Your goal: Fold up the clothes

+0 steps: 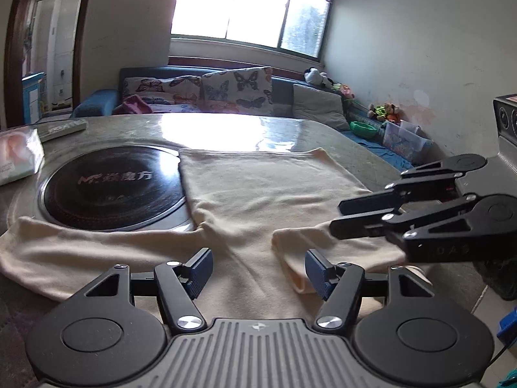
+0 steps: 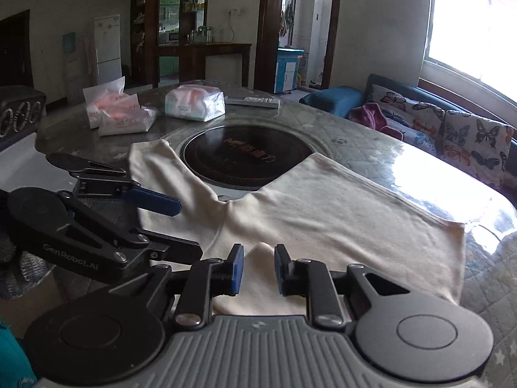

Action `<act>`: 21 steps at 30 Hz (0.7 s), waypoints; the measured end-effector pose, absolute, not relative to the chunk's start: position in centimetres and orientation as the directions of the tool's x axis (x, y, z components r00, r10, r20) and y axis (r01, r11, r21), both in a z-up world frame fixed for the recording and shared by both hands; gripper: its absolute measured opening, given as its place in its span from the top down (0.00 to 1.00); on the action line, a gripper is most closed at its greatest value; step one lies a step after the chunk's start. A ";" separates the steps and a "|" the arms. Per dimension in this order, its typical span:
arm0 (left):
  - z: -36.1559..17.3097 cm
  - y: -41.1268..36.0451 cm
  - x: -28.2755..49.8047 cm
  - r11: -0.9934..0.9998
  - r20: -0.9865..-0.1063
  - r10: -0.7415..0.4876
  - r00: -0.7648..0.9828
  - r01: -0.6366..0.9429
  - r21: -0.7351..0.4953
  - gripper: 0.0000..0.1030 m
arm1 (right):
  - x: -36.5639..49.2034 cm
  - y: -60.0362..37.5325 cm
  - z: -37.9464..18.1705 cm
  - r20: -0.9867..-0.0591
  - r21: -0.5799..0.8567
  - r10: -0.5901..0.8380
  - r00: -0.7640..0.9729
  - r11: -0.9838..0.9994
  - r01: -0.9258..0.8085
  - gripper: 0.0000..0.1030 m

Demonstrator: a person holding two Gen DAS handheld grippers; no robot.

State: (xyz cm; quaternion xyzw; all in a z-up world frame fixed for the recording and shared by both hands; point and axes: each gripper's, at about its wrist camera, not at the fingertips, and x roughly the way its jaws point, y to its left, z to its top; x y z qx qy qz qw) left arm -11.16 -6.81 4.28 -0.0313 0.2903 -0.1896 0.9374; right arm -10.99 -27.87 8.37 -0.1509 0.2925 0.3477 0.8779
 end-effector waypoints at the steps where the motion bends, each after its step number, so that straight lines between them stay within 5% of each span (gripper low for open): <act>1: 4.3 -7.2 -11.1 0.922 -0.532 -0.382 0.755 0.351 -0.164 0.37 | -11.2 -28.6 8.6 -0.613 -0.065 0.512 0.601 0.726 -0.685 0.69; 5: 3.5 -9.4 -10.5 0.905 -0.560 -0.403 0.723 0.404 -0.130 0.43 | -12.1 -33.7 9.1 -0.609 -0.064 0.427 0.668 0.813 -0.579 0.61; 7: 2.9 -10.3 -10.1 0.900 -0.589 -0.403 0.701 0.420 -0.117 0.58 | -12.7 -36.1 8.9 -0.615 -0.065 0.371 0.695 0.855 -0.515 0.57; 11: 2.1 -11.2 -9.4 0.901 -0.612 -0.395 0.685 0.420 -0.111 0.69 | -14.2 -39.9 8.3 -0.625 -0.071 0.281 0.728 0.908 -0.412 0.52; 15: 2.4 -11.8 -9.1 0.903 -0.620 -0.381 0.686 0.420 -0.090 0.93 | -15.4 -43.2 7.2 -0.644 -0.041 0.239 0.727 0.938 -0.344 0.50; 21: 5.6 -12.9 -8.7 0.894 -0.587 -0.382 0.714 0.445 -0.041 0.95 | -15.9 -43.7 5.9 -0.636 -0.013 0.257 0.728 0.939 -0.343 0.46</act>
